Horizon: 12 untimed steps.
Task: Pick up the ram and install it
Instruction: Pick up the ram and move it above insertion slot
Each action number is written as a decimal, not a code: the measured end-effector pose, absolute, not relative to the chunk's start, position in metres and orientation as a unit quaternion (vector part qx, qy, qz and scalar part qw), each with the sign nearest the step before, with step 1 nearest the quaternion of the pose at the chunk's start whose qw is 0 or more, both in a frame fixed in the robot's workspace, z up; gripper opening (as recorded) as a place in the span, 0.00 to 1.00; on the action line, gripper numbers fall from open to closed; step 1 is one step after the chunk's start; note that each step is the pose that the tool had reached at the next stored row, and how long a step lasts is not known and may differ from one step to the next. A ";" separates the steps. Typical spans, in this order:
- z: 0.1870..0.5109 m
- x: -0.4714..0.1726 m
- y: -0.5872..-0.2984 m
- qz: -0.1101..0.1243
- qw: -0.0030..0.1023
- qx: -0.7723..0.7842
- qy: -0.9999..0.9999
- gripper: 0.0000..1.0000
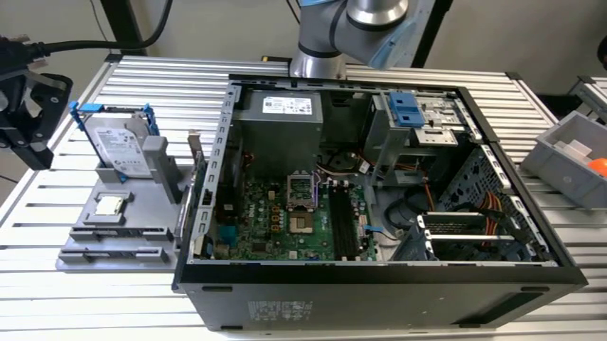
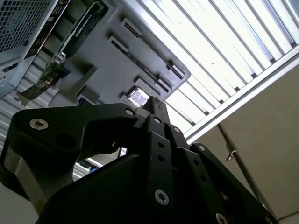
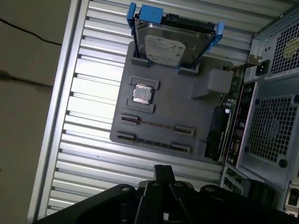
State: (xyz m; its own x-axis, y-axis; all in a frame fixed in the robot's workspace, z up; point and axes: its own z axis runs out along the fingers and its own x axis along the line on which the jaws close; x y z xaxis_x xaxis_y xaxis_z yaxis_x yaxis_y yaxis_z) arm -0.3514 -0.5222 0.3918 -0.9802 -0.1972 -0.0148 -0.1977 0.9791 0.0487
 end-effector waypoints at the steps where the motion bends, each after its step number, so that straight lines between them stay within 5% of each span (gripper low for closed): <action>1: 0.392 -0.351 -0.522 0.025 0.005 -0.102 0.994 0.00; 12: 0.392 -0.351 -0.522 0.025 0.004 -0.134 0.991 0.00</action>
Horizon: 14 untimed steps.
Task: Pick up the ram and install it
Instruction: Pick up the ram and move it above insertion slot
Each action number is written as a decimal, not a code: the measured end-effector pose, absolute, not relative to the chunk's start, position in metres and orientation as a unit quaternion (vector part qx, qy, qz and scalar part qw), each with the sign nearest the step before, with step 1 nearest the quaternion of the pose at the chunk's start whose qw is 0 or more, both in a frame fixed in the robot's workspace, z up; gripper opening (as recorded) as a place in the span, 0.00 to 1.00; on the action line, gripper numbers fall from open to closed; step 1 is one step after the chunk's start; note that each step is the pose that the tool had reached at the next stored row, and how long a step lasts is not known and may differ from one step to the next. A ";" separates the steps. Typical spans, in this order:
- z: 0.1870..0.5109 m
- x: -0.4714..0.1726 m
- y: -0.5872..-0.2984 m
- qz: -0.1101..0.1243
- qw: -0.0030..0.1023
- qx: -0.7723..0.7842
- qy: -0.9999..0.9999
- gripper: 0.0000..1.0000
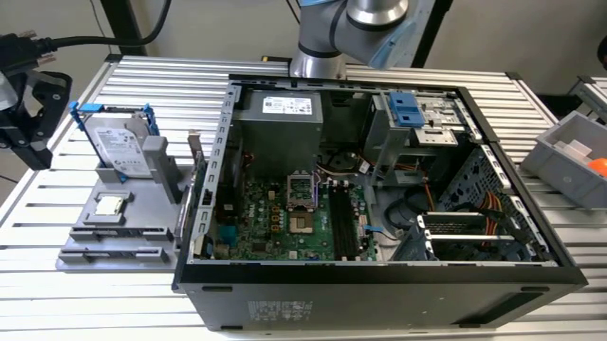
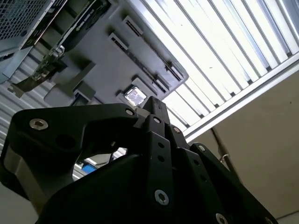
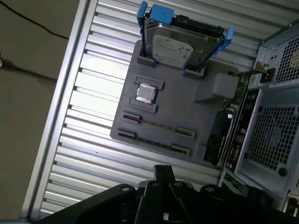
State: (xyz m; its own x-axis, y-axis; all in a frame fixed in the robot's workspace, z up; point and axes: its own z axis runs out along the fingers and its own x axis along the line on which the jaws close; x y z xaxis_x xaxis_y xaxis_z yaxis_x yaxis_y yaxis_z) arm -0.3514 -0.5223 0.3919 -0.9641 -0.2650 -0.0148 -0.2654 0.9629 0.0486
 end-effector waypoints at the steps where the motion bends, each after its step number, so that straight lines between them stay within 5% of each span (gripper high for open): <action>1: 0.392 -0.351 -0.522 0.025 0.004 -0.137 0.990 0.00; 14: 0.392 -0.351 -0.522 0.025 0.003 -0.181 0.983 0.00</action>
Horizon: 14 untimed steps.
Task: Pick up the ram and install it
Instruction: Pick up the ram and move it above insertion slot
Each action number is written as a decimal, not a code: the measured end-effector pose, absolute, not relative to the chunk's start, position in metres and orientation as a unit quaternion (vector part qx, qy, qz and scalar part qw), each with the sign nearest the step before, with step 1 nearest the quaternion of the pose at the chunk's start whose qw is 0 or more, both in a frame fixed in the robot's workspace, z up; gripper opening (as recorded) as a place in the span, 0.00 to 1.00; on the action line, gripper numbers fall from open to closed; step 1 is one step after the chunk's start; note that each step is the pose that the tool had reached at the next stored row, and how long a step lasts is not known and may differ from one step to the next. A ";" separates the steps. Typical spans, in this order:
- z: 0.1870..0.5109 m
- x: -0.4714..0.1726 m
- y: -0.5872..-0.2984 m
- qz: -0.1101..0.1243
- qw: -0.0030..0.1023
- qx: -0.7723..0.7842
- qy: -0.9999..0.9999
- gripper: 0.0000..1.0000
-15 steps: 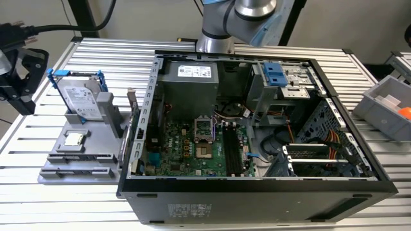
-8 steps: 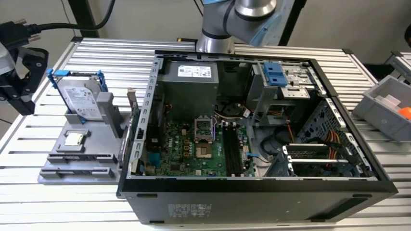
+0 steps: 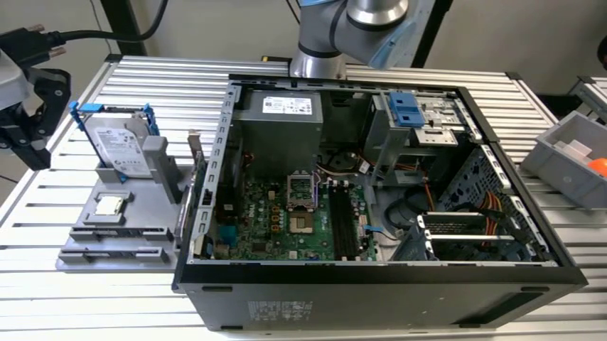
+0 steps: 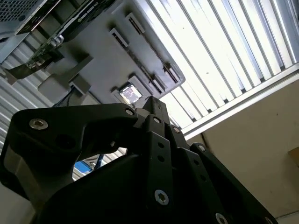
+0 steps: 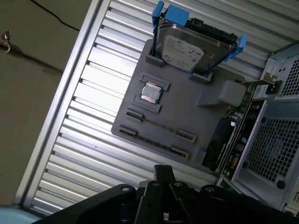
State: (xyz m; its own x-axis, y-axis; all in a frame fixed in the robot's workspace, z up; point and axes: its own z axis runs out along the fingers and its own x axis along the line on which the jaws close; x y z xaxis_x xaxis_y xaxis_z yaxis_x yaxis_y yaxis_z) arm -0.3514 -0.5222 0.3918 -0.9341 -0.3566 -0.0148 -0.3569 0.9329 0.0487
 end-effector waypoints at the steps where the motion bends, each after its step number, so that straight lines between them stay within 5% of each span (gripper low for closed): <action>1: 0.392 -0.351 -0.522 0.025 0.003 -0.183 0.983 0.00; 14: 0.392 -0.351 -0.522 0.025 0.002 -0.222 0.975 0.00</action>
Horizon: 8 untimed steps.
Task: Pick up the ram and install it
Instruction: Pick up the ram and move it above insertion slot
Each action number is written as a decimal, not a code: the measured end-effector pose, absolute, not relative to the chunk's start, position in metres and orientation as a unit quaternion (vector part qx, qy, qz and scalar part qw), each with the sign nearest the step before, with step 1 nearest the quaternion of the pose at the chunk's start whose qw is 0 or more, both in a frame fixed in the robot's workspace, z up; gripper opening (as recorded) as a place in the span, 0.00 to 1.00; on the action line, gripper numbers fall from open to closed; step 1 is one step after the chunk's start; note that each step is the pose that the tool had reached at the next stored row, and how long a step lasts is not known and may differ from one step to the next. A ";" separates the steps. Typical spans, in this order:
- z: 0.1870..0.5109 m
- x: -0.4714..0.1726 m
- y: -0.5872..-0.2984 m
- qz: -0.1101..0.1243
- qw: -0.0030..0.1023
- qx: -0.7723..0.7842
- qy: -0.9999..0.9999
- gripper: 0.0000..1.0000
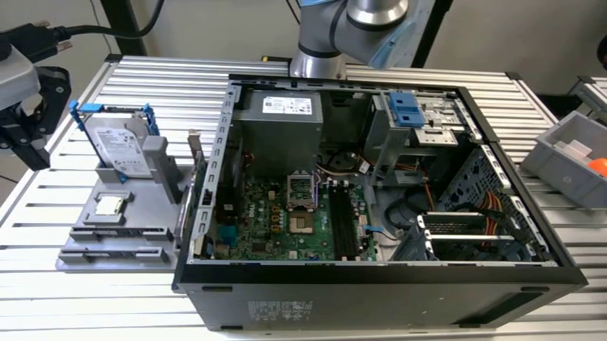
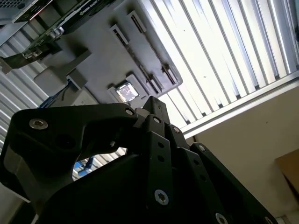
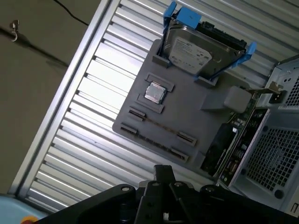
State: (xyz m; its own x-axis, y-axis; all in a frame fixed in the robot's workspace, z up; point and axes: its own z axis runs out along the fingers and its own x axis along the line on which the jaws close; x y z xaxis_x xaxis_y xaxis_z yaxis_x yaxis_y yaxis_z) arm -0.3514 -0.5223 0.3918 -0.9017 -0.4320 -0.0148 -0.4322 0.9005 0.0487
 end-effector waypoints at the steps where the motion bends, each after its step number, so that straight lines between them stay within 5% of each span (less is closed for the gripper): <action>1: 0.392 -0.351 -0.522 0.025 0.002 -0.225 0.974 0.00; 8: 0.392 -0.351 -0.522 0.025 0.001 -0.247 0.969 0.00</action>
